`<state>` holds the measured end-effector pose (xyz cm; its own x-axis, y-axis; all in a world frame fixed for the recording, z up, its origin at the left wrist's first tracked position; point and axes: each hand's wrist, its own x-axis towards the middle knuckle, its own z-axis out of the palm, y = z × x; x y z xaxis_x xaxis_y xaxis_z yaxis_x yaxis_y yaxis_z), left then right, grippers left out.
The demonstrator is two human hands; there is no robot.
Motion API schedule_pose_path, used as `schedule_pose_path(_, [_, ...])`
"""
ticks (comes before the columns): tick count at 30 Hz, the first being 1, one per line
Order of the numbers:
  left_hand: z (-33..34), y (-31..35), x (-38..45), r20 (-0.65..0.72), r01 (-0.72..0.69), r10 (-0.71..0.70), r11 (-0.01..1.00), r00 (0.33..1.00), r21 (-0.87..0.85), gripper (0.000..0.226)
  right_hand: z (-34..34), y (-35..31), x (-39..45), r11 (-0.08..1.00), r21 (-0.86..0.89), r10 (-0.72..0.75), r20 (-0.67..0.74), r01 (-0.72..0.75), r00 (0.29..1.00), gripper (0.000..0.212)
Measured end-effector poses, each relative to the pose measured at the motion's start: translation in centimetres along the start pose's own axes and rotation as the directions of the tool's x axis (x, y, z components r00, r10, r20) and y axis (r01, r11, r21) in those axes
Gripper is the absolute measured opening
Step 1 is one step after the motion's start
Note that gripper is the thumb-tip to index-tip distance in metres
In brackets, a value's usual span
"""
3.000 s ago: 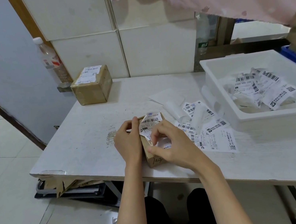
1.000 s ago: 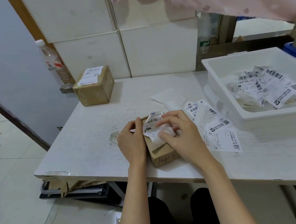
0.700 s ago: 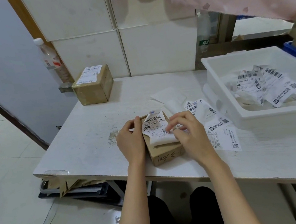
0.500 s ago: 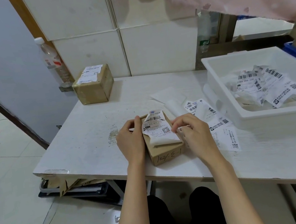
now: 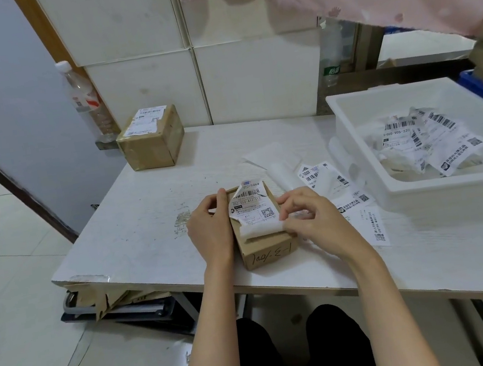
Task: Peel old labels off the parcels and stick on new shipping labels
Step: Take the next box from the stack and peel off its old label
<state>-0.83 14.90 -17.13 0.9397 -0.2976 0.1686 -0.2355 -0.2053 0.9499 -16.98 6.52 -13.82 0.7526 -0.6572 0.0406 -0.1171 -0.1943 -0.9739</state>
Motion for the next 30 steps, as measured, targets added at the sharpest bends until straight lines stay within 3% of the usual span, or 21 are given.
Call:
schedule_pose_path(4, [0.1,0.1,-0.2,0.003,-0.013,0.013,1.000,1.000,-0.003,0.026,0.8,-0.6,0.3,0.991,-0.110,-0.095,-0.128,0.081,0.987,0.018])
schedule_pose_path(9, [0.2,0.3,-0.3,-0.016,-0.031,0.032,0.999,0.999,0.042,0.025,2.6,-1.3,0.6,0.901,-0.419,-0.239,-0.263,0.112,0.935,0.008])
schedule_pose_path(12, [0.3,0.2,-0.2,-0.021,-0.037,0.038,0.998,0.999,0.049,0.027,3.4,-1.6,0.7,0.877,-0.458,-0.300,-0.287,0.145,0.910,0.010])
schedule_pose_path(20, [0.2,0.5,-0.4,-0.015,-0.030,0.032,0.997,0.999,0.078,0.025,3.6,-2.0,0.4,0.987,-0.130,-0.123,-0.252,0.092,0.960,0.009])
schedule_pose_path(23, [0.3,0.5,-0.4,-0.010,-0.030,0.031,0.996,0.999,0.086,0.025,3.3,-2.7,0.0,0.998,-0.017,-0.060,-0.313,0.058,0.948,0.011])
schedule_pose_path(26, [0.2,0.6,-0.4,-0.011,-0.030,0.031,0.996,0.999,0.078,0.025,3.0,-3.2,0.3,0.995,-0.077,0.023,-0.427,-0.062,0.904,0.022])
schedule_pose_path(30, [0.2,0.6,-0.5,-0.005,-0.031,0.031,0.996,0.999,0.085,0.025,2.7,-3.5,1.0,0.898,-0.339,0.140,-0.386,-0.281,0.912,0.017])
